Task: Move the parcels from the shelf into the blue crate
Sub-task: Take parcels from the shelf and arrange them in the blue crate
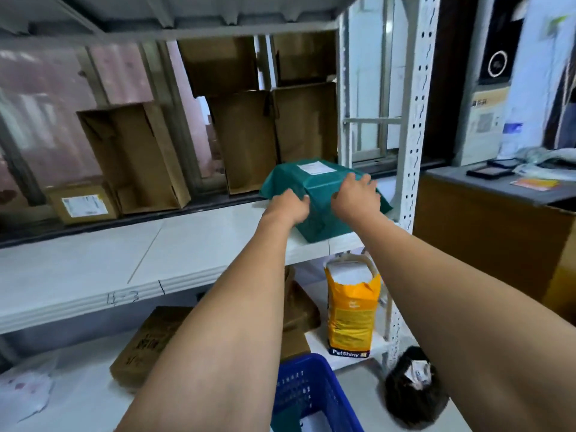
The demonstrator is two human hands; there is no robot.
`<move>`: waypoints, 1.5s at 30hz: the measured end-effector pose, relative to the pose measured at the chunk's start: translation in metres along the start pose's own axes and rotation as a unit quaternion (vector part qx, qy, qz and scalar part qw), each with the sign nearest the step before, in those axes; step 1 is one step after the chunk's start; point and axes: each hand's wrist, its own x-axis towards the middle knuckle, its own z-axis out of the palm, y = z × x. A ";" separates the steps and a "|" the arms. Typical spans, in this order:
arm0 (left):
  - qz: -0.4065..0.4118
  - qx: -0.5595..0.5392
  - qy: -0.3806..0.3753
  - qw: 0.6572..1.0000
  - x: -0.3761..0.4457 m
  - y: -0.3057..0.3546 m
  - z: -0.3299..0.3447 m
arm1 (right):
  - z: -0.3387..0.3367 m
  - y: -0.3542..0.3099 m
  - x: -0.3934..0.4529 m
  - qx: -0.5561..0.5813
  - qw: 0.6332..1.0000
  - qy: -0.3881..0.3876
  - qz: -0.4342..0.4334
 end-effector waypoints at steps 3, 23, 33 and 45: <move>-0.029 -0.093 0.009 0.995 0.017 0.021 0.007 | -0.003 0.018 0.025 0.027 0.999 -0.003 0.043; -0.127 -0.413 0.143 0.891 -0.010 -0.032 0.007 | 0.021 -0.001 0.027 0.372 0.910 -0.095 0.155; -0.165 -0.519 -0.036 0.838 -0.080 -0.139 -0.020 | 0.048 -0.019 -0.065 0.476 0.811 -0.311 0.138; -0.260 -0.610 -0.029 0.747 -0.143 -0.252 0.068 | 0.173 -0.030 -0.206 0.591 0.654 -0.409 0.237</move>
